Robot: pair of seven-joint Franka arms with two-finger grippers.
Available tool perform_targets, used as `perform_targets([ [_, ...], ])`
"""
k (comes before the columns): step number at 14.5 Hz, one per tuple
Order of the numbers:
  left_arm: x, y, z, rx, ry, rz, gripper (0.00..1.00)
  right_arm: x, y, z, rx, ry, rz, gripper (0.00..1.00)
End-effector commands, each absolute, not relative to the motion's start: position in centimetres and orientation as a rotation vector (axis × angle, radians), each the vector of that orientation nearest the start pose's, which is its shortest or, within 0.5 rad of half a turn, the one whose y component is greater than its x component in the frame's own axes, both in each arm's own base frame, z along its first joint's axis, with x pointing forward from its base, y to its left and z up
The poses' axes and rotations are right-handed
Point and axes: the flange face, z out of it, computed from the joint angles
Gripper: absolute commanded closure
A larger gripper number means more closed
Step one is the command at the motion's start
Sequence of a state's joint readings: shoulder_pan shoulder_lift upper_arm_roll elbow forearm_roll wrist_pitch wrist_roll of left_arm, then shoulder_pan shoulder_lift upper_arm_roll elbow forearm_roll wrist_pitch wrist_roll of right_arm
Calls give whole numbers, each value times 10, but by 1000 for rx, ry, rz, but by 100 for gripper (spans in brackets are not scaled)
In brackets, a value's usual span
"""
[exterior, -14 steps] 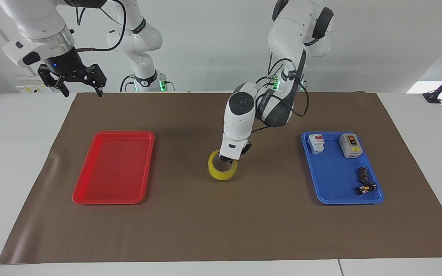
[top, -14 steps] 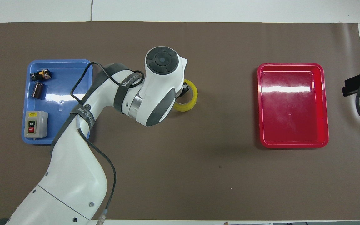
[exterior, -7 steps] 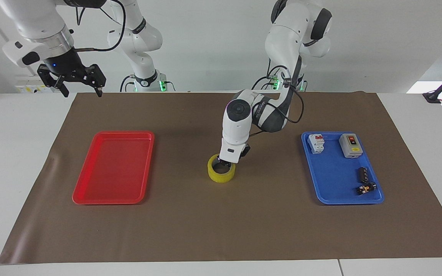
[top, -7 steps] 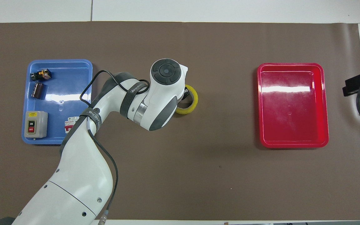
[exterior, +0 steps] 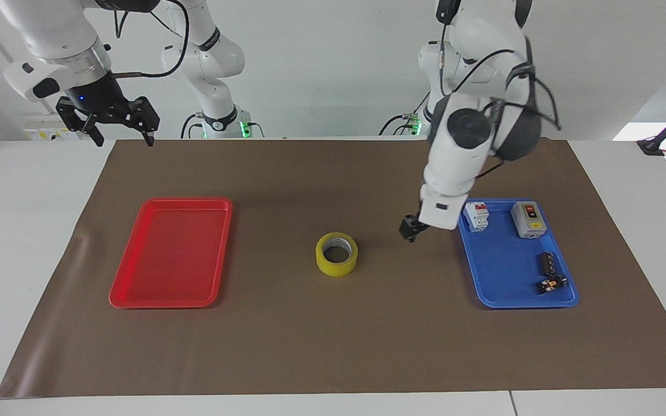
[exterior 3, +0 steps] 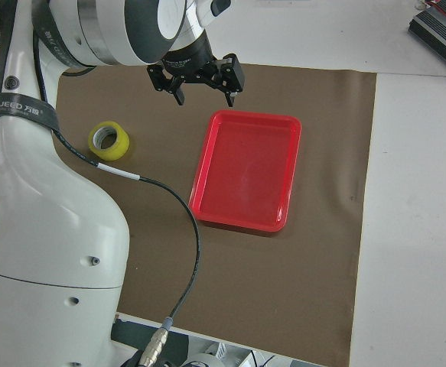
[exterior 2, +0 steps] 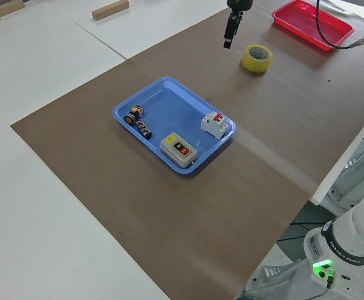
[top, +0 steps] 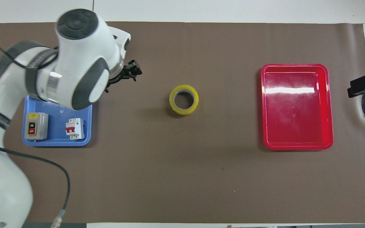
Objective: Place and move tape with both arms
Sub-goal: 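Release the tape on the table while the right gripper reaches toward it, then grasp the yellow tape roll with the right gripper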
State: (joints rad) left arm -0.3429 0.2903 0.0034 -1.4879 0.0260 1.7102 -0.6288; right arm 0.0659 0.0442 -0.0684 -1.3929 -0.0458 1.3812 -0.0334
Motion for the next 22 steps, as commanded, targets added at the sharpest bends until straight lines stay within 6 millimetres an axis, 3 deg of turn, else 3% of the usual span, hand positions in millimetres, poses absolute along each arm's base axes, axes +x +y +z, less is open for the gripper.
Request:
perform_targets([
  [1, 590, -126, 540, -3067, -213, 143, 0, 543, -1, 665, -3166, -95, 96, 0],
  [3, 581, -68, 567, -3086, -77, 161, 0, 548, 28, 662, -3166, -177, 85, 0],
  [5, 565, -40, 589, -3092, 53, 196, 0, 559, 77, 644, -3163, -302, 107, 0],
  [7, 549, -35, 603, -3091, 89, 230, 0, 579, 145, 599, -3168, -411, 186, 0],
  [8, 539, -40, 603, -3087, 108, 251, 0, 589, 177, 583, -3179, -329, 130, 0],
  [10, 520, -43, 594, -3086, 121, 261, 0, 594, 240, 537, -3180, -330, 68, 0],
  [12, 516, -45, 582, -3112, 119, 255, 0, 593, 289, 497, -3179, -339, 6, 0],
  [14, 510, -52, 587, -3120, 134, 235, 0, 596, 331, 450, -3193, -339, -17, 0],
  [15, 513, -47, 588, -3136, 122, 218, 0, 599, 343, 424, -3189, -358, -38, 0],
  [17, 529, -45, 582, -3170, 102, 154, 0, 603, 342, 391, -3176, -366, -74, 0],
  [19, 532, -48, 585, -3183, 114, 184, 0, 592, 339, 350, -3150, -414, -116, 0],
  [22, 543, -46, 575, -3179, 105, 220, 0, 584, 335, 321, -3116, -423, -167, 0],
])
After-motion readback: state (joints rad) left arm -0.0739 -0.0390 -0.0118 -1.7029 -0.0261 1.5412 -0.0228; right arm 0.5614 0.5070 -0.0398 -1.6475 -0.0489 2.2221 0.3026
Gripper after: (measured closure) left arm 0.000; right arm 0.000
